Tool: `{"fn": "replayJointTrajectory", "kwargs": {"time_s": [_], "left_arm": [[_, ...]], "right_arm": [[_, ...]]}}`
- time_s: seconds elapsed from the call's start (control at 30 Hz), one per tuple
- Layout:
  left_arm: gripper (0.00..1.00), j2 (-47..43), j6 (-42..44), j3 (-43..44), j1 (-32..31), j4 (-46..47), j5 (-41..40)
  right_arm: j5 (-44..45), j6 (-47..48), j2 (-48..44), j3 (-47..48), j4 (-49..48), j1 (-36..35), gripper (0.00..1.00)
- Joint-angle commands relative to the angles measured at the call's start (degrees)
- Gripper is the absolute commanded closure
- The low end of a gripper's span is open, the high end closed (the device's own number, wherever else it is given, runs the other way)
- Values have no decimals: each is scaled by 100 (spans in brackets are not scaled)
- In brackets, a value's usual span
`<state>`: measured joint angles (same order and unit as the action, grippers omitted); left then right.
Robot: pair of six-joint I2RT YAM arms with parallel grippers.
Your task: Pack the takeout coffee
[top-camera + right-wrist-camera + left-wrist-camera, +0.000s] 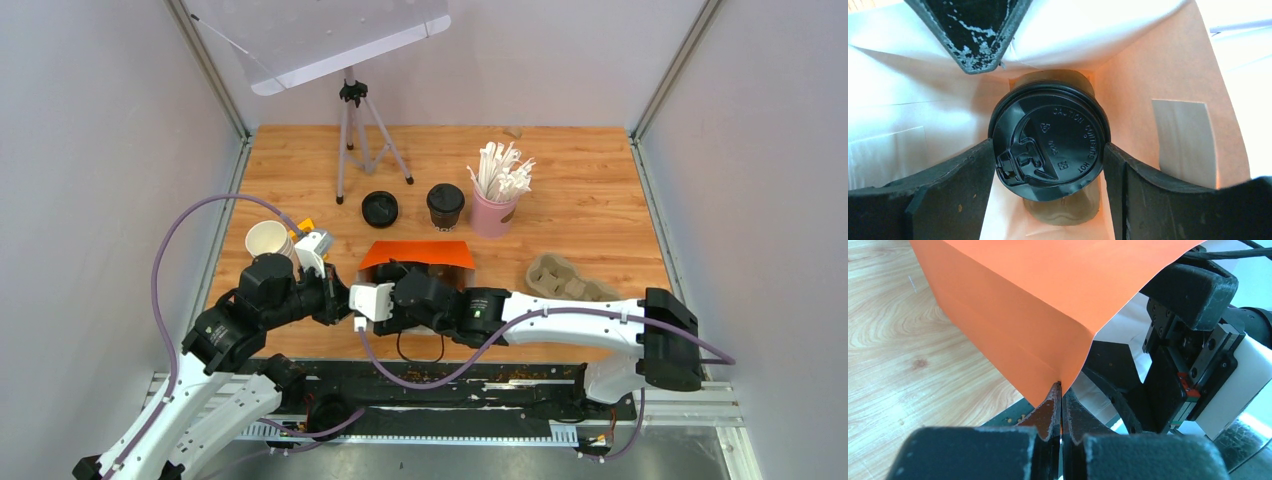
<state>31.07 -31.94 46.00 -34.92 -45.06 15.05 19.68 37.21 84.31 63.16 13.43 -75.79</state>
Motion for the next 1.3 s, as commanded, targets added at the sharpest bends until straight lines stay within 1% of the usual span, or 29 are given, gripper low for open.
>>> {"fn": "replayJointTrajectory", "kwargs": {"time_s": [0.0, 0.33, 0.57, 0.8, 1.07, 1.27], "left_arm": [[100, 17, -58, 27, -26, 195, -23], [100, 66, -128, 10, -25, 186, -59], [100, 154, -94, 73, -24, 91, -111], [100, 197, 9, 207, -24, -44, -386], [100, 100, 230, 188, -31, -57, -419], [100, 286, 555, 234, -24, -155, -281]], "right_arm": [[-209, 93, 34, -19, -501, 112, 29], [-176, 41, 338, -238, -1126, 301, 28], [-201, -5, 404, -317, -1100, 381, 28], [-467, 19, 58, 167, -211, 431, 28], [-552, 396, -387, 174, 651, 477, 27], [-248, 874, -443, 19, 712, 486, 27]]}}
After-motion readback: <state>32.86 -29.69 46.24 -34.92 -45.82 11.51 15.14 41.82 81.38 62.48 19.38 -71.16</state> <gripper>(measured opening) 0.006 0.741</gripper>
